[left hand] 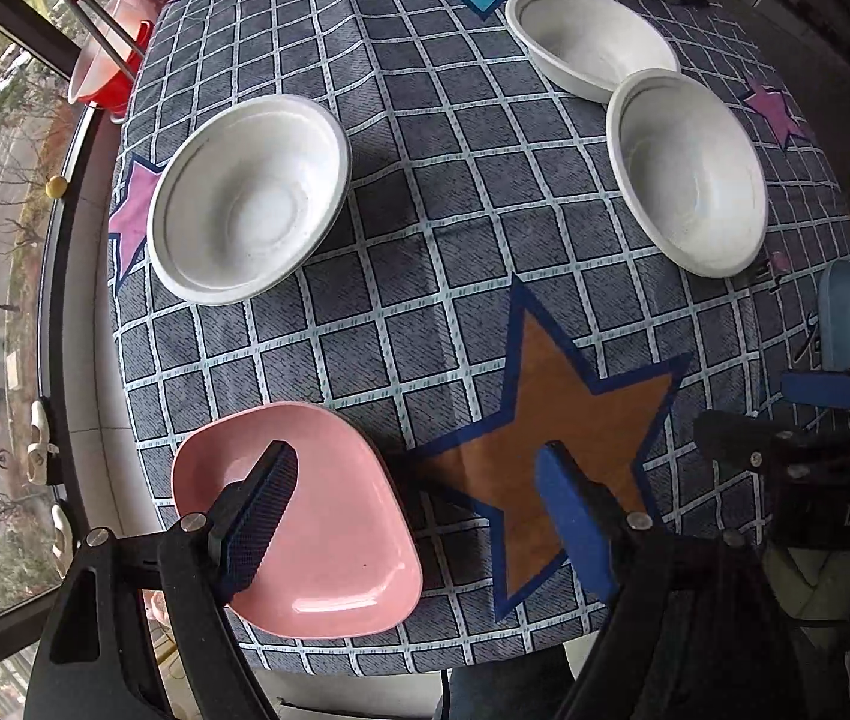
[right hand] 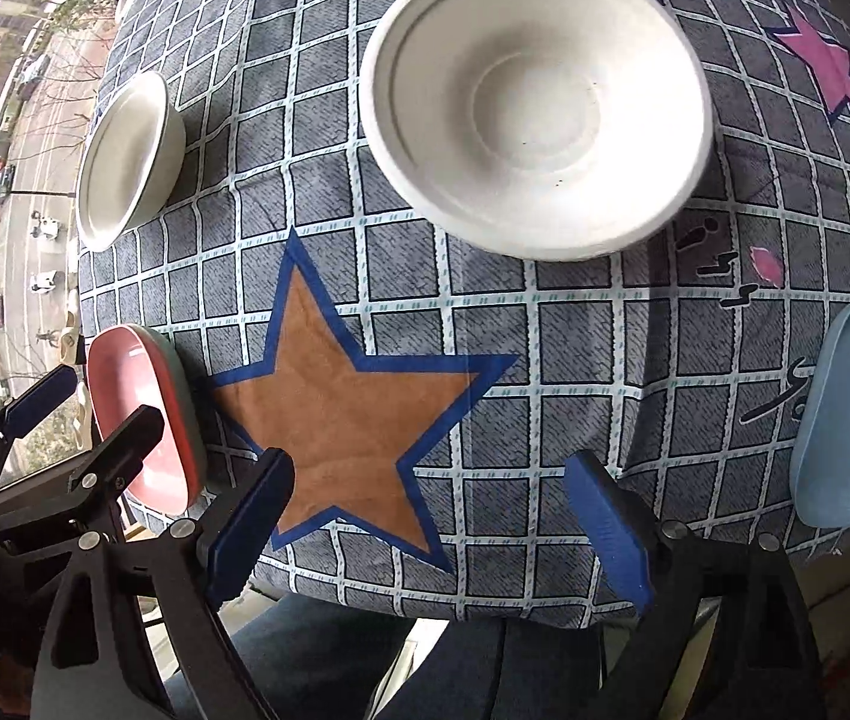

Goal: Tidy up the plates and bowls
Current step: 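Move the right tool to the light blue square plate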

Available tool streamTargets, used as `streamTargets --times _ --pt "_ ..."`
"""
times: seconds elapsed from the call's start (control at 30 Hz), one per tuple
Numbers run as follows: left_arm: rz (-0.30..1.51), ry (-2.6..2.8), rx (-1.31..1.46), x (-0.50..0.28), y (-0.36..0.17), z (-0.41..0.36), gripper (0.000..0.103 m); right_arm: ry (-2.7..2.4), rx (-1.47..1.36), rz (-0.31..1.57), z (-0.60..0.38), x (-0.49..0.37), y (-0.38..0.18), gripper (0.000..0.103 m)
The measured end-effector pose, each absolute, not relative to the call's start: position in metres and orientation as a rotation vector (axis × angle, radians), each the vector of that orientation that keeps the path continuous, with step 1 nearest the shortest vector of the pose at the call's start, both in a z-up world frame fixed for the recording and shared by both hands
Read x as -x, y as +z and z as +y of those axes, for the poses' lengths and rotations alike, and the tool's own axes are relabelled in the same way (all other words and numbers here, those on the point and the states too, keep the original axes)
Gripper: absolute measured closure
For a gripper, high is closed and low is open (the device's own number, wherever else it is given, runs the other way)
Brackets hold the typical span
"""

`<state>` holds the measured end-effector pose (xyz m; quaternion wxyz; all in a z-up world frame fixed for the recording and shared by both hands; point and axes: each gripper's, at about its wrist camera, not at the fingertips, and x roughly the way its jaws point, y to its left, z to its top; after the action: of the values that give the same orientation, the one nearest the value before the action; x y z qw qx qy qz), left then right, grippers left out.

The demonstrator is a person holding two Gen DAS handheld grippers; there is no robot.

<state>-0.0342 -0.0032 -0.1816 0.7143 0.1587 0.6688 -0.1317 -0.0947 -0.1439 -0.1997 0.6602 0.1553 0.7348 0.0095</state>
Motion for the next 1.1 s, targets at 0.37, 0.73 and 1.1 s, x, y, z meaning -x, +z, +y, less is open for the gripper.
streamTargets --times 0.37,0.73,1.1 --pt "1.474 -0.404 -0.474 0.032 -0.183 -0.071 0.018 -0.123 -0.504 1.601 -0.214 0.120 -0.185 0.010" --pt "1.491 -0.595 -0.545 0.048 -0.189 -0.167 0.018 -0.335 -0.531 1.560 -0.340 0.152 -0.152 0.010" --pt "1.521 -0.720 -0.590 0.077 -0.216 -0.282 0.018 -0.544 -0.539 1.604 -0.400 0.199 -0.183 0.010"
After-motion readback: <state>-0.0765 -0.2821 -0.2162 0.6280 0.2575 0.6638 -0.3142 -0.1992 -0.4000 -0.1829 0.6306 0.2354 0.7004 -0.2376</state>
